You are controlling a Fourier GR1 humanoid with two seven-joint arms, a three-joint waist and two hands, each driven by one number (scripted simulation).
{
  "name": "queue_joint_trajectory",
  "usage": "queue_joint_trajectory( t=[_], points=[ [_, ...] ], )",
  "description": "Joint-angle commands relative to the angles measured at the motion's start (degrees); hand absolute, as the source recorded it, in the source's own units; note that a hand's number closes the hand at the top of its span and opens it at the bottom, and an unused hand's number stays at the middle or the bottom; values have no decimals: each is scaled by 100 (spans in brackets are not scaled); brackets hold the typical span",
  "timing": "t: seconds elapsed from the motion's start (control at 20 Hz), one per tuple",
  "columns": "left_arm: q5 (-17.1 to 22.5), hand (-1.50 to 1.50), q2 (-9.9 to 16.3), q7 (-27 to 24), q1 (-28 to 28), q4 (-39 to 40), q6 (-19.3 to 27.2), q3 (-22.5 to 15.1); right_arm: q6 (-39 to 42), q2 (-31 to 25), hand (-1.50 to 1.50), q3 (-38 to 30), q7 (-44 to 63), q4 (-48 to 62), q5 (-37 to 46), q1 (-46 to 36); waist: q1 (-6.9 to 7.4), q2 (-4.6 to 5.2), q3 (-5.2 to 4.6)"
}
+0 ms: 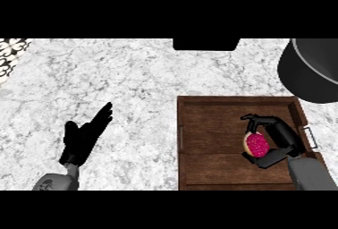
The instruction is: Pick the cupcake from the tray and place it in the pot
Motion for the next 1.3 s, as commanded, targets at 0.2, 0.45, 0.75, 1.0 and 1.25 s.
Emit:
queue_joint_trajectory(
  t=[0.2, 0.45, 0.75, 1.0, 1.25],
  points=[
    [71, 0, 51, -40, 210, -84, 152, 221, -1374, -1430, 150, -2530, -139, 895, -898, 759, -492, 133, 195],
    [-82, 0, -29, 114, -35, -102, 61, -30, -1613, -2101, 150, -3265, -631, 1906, -1008, 894, -14, 145, 184],
    [8, 0, -46, 232, -127, -204, -100, 57, -2082, -2659, 150, -3344, -1089, 2747, -643, 549, 79, 131, 175],
    [-3, 0, -84, 421, -129, -297, -141, 85, -2812, -2689, 150, -3045, -532, 1934, -338, 455, 54, 108, 160],
    [-340, 0, -417, -201, -57, 368, 50, -14, -2776, -3146, 150, -2822, 624, 1259, -156, 225, 31, 111, 154]
  ],
)
